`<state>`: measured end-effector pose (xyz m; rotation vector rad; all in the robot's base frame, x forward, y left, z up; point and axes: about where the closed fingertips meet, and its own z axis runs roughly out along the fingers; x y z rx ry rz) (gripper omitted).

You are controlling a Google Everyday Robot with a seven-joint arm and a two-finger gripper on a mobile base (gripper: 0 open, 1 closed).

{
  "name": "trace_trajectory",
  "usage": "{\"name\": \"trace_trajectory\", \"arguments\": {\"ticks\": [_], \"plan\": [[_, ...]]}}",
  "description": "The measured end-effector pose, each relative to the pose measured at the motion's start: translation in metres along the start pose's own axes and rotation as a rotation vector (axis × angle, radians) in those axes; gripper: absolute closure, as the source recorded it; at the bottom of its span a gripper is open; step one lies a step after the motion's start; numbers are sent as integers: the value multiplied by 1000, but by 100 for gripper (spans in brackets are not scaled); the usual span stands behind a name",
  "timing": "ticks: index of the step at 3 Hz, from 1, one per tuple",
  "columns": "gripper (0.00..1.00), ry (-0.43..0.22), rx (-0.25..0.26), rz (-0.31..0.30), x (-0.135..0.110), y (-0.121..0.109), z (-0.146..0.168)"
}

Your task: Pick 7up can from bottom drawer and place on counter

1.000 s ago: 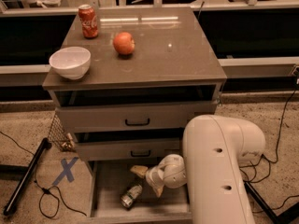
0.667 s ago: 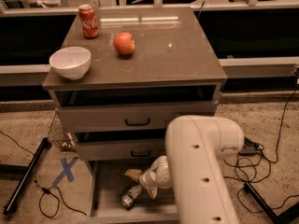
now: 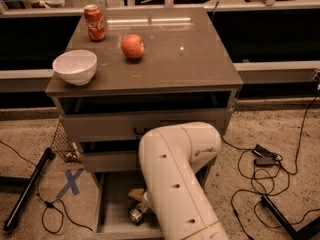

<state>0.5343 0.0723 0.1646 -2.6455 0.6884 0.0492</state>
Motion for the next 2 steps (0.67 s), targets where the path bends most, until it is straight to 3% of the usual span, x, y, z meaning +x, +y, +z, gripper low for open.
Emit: {"name": "trace_trajectory", "arguments": {"ticks": [2], "plan": [[0,-23,-1,43,14,15,23]]}}
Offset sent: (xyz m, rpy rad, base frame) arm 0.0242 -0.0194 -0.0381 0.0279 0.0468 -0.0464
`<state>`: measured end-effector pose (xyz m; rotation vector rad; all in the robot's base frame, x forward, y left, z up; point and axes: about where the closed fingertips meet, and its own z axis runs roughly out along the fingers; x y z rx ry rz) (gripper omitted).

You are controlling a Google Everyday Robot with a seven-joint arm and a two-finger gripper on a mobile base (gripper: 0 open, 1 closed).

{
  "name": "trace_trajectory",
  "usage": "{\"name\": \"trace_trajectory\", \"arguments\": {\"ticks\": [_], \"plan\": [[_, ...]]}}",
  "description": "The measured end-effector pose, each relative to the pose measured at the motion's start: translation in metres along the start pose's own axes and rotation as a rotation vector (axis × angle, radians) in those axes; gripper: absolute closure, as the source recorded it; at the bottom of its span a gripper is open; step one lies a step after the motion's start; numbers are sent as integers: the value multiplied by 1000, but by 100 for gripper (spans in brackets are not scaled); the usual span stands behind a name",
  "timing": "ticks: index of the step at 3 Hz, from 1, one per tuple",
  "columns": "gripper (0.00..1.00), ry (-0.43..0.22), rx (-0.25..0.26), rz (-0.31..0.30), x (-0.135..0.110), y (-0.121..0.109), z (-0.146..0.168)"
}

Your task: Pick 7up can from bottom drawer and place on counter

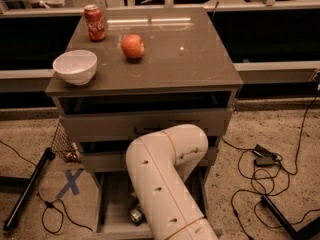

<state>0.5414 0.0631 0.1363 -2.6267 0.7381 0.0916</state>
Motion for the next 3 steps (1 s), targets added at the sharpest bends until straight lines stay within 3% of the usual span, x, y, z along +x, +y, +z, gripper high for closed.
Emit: {"name": "trace_trajectory", "arguments": {"ticks": [2,3], "plan": [[3,-38,77,-5,9,-3,6],[26,-43,76,-11,11,-5,10]]}}
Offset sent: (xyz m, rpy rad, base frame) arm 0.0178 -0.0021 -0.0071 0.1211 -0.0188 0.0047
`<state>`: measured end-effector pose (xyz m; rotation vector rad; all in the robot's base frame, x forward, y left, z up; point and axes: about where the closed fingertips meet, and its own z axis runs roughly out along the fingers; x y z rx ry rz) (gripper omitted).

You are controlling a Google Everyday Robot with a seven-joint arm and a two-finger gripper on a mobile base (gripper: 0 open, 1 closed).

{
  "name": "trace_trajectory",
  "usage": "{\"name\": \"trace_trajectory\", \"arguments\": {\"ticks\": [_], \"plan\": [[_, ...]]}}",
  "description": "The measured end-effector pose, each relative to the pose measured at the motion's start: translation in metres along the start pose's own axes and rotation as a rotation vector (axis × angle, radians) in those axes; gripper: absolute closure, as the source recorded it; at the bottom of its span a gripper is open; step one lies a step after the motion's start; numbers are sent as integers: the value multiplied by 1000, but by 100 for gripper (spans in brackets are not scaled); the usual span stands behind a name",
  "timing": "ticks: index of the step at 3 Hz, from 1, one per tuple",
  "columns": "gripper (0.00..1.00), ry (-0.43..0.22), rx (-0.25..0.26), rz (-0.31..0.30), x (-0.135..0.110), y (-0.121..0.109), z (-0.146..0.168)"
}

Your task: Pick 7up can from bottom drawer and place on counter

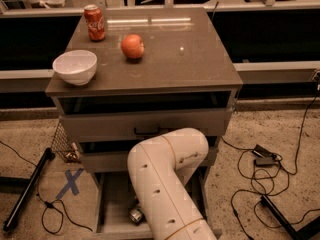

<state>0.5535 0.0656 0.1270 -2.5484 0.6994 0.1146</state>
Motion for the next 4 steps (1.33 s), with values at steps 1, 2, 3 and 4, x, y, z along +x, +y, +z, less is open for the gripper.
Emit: {"name": "trace_trajectory", "arguments": {"ticks": [1,2,3,4], "plan": [[49,-4,-4,-1,-1,-1,0],[80,-9,3,0,-1,-1,-1],[100,-74,107,19,-2,-3,-10],[100,-150,318,21,-5,-3,-46]]}}
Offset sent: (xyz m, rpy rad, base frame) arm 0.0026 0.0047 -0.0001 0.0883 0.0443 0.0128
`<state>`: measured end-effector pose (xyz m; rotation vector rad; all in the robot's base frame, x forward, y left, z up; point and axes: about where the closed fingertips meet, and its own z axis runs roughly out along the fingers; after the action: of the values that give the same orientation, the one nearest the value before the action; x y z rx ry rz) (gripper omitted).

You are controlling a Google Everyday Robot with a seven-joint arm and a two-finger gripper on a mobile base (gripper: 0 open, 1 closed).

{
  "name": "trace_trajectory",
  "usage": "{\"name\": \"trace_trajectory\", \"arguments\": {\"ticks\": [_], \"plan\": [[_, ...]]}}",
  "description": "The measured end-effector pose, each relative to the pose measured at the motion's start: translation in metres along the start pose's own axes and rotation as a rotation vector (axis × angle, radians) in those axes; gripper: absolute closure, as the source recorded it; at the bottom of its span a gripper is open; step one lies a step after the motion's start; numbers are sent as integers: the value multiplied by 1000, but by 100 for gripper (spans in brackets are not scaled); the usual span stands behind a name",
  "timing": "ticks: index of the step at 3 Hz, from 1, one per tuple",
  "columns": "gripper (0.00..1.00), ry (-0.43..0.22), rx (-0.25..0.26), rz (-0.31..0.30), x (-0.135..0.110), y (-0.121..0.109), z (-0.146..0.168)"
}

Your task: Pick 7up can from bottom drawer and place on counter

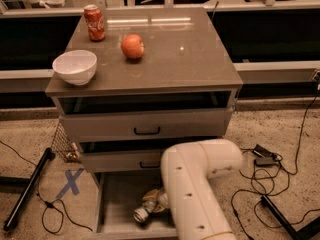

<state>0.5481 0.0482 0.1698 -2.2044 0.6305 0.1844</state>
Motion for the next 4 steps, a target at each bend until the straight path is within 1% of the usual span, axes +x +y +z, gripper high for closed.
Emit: {"name": "trace_trajectory", "arguments": {"ticks": [1,2,3,4], "plan": [[100,-25,209,-68,-18,-19,-57],[100,-31,347,-150,-56,-45,-108],[100,-49,423,-250,-105,-77,-142],[100,-49,425,-254,-105,-78,-143]]}}
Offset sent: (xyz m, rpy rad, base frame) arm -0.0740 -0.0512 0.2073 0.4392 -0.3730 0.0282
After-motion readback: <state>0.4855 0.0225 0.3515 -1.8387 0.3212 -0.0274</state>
